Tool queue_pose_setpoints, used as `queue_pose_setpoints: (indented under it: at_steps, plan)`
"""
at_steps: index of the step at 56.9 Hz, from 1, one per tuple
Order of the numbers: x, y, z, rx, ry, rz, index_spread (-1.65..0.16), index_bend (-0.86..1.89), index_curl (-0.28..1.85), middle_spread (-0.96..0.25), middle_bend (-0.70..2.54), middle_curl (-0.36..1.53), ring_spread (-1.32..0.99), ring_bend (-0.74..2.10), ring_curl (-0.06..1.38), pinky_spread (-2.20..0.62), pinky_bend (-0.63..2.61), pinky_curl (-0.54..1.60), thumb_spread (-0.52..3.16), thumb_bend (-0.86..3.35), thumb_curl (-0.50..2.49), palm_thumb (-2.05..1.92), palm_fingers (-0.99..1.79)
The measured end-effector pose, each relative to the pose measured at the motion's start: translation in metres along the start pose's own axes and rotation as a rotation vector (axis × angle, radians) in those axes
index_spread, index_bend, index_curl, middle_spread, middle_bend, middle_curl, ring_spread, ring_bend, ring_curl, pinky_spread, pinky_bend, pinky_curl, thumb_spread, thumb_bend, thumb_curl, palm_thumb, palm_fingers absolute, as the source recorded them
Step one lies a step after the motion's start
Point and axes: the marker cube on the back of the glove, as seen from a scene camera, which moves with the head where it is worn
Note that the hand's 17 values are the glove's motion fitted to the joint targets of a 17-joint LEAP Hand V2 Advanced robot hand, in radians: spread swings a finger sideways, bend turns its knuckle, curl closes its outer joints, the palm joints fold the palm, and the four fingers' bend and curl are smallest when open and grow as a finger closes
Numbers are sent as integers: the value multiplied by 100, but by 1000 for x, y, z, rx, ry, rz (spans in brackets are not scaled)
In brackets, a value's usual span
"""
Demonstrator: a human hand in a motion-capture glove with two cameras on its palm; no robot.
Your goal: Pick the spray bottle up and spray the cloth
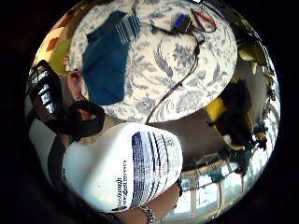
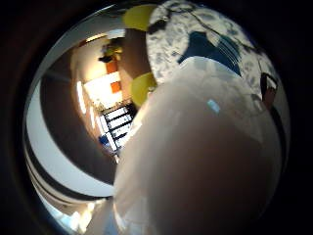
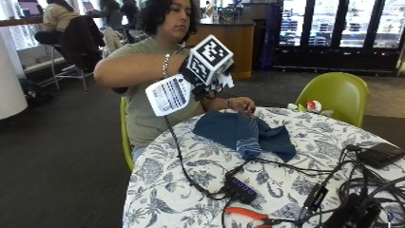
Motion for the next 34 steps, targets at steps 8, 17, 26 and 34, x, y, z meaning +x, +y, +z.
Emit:
queue_pose_setpoints:
  at_steps: [8, 17, 26, 34]
  plan:
    - [-4, -40, 34, -106, 116, 132, -24, 31, 54, -16, 66, 57, -15, 75, 49, -18, 43, 42, 48, -2, 77, 103, 133]
    - [-2, -76, 69, -197, 206, 212, -23, 29, 57, -16, 66, 57, -15, 76, 49, -17, 43, 42, 48, -2, 79, 103, 133]
    - [9, -102, 98, -290, 237, 270, -23, 28, 59, -15, 67, 57, -14, 75, 49, -16, 43, 42, 48, -2, 82, 102, 132]
    - [-2, -101, 92, -252, 177, 232, -23, 26, 60, -15, 67, 57, -14, 73, 49, -16, 44, 43, 49, -2, 83, 102, 130]
